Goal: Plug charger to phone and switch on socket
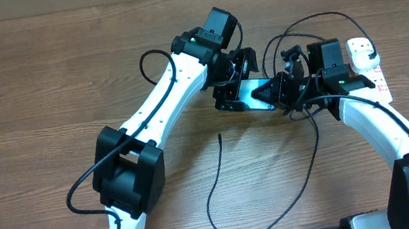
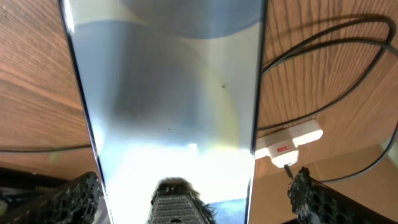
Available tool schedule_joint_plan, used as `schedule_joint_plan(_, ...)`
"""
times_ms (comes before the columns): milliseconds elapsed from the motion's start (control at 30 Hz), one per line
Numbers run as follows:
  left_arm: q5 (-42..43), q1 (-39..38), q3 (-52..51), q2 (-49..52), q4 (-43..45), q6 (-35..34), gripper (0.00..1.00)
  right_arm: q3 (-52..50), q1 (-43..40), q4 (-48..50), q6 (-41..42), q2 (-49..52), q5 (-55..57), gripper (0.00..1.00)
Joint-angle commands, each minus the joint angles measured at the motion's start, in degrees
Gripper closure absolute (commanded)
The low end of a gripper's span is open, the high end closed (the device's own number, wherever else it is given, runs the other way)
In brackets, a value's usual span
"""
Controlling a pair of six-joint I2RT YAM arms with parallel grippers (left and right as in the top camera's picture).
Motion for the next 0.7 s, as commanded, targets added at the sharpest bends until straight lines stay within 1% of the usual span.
schedule_joint_plan(0,-1.75,-0.26,1.29,-0.39,0.28,14.01,0.0,0.87,-0.55,0.15,0.28,-0.39,1.44,0.96)
schedule_joint_plan(67,-1.46,-0.13,1.29,-0.39,0.9,18.01,0.0,0.87,-0.55,0.15,2.62,-0.39,2.82,0.96)
schedule_joint_plan(167,-1.03,0.72,1.31,-0.39,1.09,25.92,0.0,0.87,-0.55,-0.35,4.76,-0.39,4.68,0.96)
schedule_joint_plan(233,0.87,1.97,1.31,-0.39,0.9,29.94,0.0,0.87,-0.55,-0.74,6.91,-0.39,6.08,0.96)
schedule_joint_plan(367,8.13,5.46,1.31,-0.42,0.79,36.02,0.0,0.9,-0.63,-0.39,17.05,-0.44,7.04,0.96)
schedule_joint_plan(467,13.66,8.9,1.31,-0.61,0.0,40.7,0.0,0.9,-0.63,1.84,25.22,-0.44,5.77,0.96)
schedule_joint_plan(600,17.03,13.0,1.31,-1.92,-1.84,45.86,0.0,0.9,-0.63,4.59,31.26,-0.44,4.26,0.96)
schedule_joint_plan(667,17.22,16.74,1.29,-3.76,-3.8,48.52,0.0,0.9,-0.63,6.64,35.08,-0.44,4.24,0.96)
